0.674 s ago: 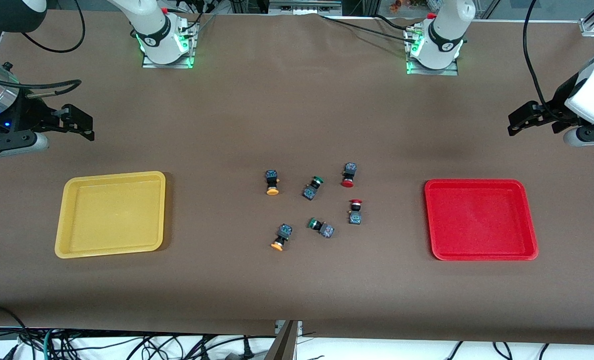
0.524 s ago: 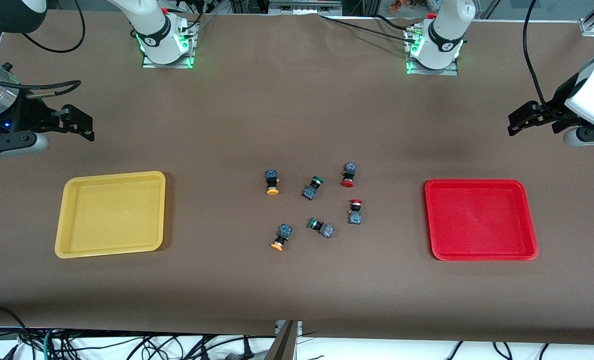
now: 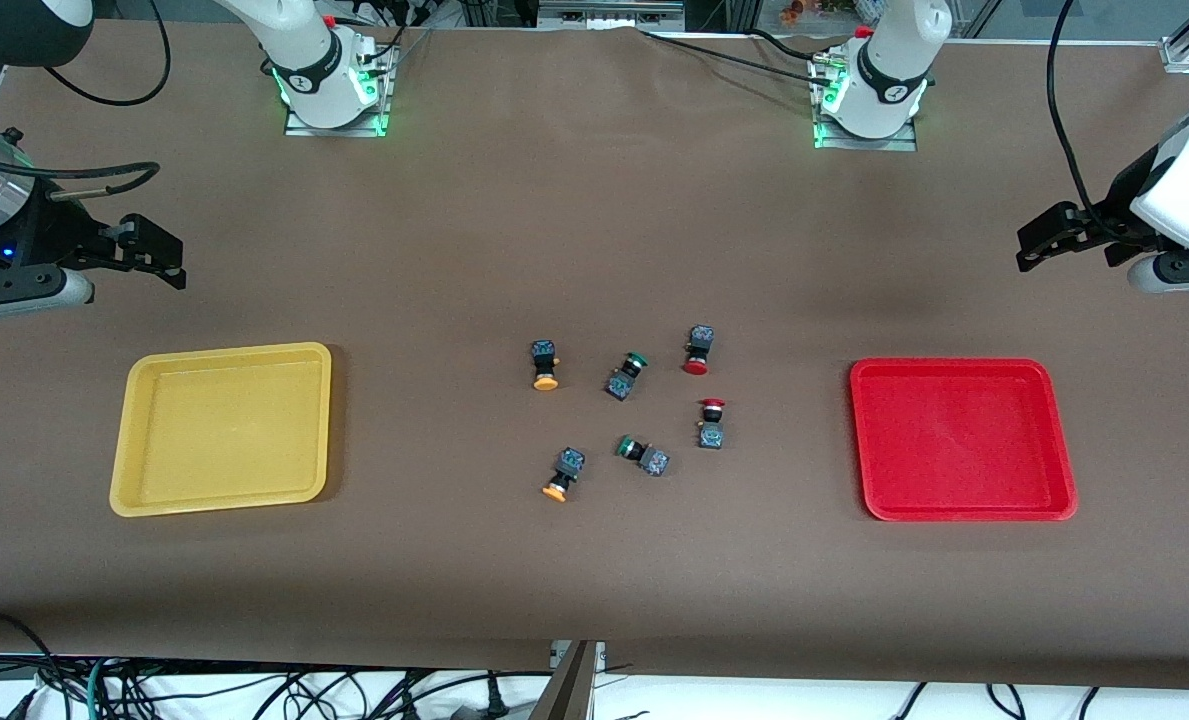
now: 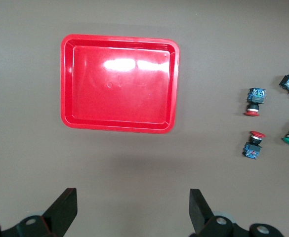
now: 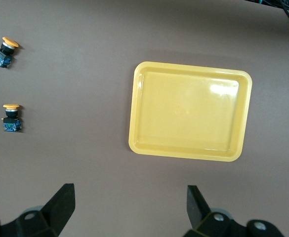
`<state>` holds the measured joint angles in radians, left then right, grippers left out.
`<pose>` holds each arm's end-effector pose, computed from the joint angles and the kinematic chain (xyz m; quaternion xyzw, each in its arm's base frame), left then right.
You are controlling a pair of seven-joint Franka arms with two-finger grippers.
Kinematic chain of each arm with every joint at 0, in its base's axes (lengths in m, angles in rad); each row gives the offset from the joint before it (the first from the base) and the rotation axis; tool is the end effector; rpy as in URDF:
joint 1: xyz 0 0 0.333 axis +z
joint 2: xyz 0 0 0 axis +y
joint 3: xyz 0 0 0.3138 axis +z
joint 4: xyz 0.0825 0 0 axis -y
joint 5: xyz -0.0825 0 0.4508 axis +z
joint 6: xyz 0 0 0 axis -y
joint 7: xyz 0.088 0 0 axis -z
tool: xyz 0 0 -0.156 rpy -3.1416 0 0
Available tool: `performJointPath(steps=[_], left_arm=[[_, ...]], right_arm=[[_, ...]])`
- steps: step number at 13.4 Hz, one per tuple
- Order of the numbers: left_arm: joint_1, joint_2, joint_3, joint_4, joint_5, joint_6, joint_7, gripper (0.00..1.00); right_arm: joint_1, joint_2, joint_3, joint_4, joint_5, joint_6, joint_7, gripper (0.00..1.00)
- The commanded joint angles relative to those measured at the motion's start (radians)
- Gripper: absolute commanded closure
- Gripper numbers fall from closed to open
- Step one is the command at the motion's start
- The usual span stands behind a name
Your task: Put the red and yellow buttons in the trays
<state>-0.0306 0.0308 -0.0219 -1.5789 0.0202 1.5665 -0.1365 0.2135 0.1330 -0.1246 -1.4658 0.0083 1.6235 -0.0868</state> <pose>0.6263 -0.0296 0.5494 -0.9988 -0.0418 0.0206 0.0118 0.6648 0.0648 0.5498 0.9960 0.0882 0.0129 0.0041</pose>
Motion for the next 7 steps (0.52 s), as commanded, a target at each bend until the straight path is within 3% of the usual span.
performJointPath(steps=[1, 7], left_arm=[[0.003, 0.017, -0.004, 0.034, 0.003, -0.025, -0.006, 0.00], [0.001, 0.017, -0.004, 0.036, 0.003, -0.025, -0.006, 0.00]], right_arm=[[-0.013, 0.017, -0.001, 0.018, 0.025, -0.008, 0.004, 0.00], [-0.013, -0.004, -0.001, 0.009, 0.030, -0.043, -0.013, 0.00]])
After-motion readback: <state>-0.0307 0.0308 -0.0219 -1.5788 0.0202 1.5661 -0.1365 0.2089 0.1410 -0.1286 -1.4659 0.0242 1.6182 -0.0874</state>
